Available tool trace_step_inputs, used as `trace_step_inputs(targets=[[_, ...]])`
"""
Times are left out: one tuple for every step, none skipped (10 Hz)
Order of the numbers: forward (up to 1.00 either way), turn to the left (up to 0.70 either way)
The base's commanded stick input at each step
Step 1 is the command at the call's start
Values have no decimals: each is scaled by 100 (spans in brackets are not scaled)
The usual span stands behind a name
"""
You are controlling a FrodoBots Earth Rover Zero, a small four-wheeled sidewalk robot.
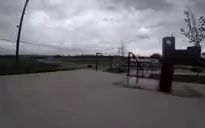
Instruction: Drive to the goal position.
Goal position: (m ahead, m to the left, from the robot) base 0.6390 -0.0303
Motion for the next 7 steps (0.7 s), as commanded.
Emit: trace_step_inputs(targets=[[100,0],[100,17],[100,14],[100,0],[100,0],[100,0],[100,0]])
